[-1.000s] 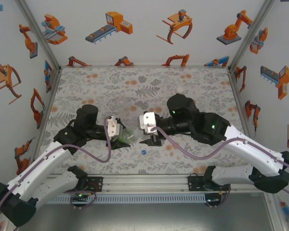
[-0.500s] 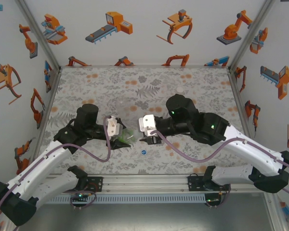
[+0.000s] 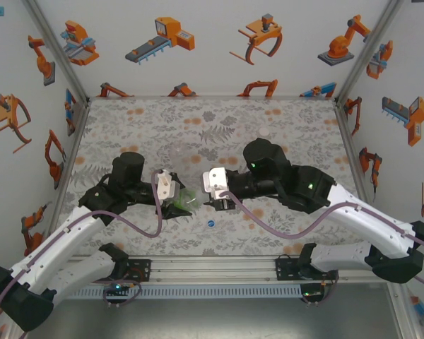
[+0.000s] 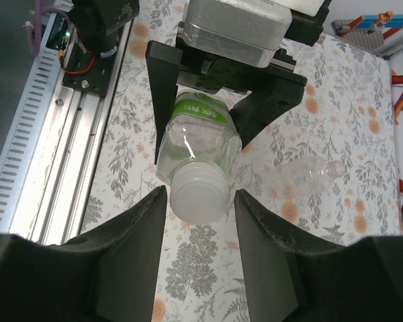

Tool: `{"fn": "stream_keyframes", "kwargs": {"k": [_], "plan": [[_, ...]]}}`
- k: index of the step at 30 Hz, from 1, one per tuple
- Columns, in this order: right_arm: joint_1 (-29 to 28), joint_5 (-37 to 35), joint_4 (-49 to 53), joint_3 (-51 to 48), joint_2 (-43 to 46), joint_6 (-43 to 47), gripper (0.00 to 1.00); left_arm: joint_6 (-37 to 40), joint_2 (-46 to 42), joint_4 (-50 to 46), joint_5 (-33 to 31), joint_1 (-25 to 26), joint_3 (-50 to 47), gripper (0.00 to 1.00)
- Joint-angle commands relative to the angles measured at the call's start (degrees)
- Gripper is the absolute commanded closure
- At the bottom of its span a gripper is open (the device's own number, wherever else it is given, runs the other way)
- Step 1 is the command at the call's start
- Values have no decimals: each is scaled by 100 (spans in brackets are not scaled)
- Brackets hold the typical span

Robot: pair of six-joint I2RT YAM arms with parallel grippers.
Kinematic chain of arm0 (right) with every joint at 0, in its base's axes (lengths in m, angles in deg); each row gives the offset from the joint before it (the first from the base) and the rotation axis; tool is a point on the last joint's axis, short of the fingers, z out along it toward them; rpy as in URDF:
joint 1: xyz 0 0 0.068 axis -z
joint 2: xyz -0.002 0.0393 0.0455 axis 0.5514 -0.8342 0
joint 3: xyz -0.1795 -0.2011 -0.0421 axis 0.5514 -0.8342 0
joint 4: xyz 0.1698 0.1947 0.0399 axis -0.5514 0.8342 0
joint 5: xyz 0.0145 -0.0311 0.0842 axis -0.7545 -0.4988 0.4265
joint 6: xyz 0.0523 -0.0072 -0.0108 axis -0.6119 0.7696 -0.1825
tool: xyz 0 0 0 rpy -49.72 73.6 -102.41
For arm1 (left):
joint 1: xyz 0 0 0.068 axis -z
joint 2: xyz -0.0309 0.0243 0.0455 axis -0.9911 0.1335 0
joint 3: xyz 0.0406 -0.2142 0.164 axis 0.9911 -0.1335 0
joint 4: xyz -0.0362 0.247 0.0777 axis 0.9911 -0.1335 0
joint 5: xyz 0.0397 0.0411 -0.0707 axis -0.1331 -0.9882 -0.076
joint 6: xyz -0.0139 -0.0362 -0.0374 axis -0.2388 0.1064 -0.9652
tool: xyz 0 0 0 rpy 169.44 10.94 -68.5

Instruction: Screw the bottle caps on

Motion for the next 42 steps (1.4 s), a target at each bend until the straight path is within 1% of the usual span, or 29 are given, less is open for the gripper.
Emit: {"fn": "stream_keyframes", "kwargs": {"k": [1,4,8,12,15,18,23,25,27,29,32,35,38,40,42], "plan": [[-62,7,-246,-58,11,60,55,99,-2,-110,227,30,170,100],[-59,-32,-264,-76,0,60,58,105,-8,-114,227,30,170,100],[-69,-28,-290,-108,22,45,66,113,-11,-109,227,35,170,100],[-66,-94,-332,-150,27,-57,71,131,-38,-114,206,21,171,100],[-67,-261,-463,-227,45,-295,74,138,-92,-97,28,27,166,100],[-74,-529,-736,-380,88,-758,81,73,-205,39,-343,22,97,100],[-65,-994,-1586,-895,267,-1961,95,-58,-418,299,-990,22,-52,100],[-71,-1306,-1968,-1127,346,-2595,100,-101,-465,383,-1184,25,-91,100],[-74,-1710,-2243,-1283,394,-3302,100,-131,-497,449,-1341,23,-117,100],[-67,-1851,-2551,-1474,452,-3973,100,-149,-523,486,-1453,22,-132,100],[-73,-2022,-3285,-1896,565,-5067,100,-169,-559,530,-1611,19,-161,100],[-72,-2381,-3631,-2170,616,-5971,100,-196,-591,605,-1812,13,-195,100],[-73,-2948,-3506,-2201,601,-6947,100,-214,-580,607,-1917,13,-197,100],[-62,-3289,-3141,-2071,549,-7672,100,-222,-569,603,-1927,15,-199,100],[-59,-3306,-2991,-1986,495,-7990,100,-216,-546,597,-1918,19,-188,100]]}}
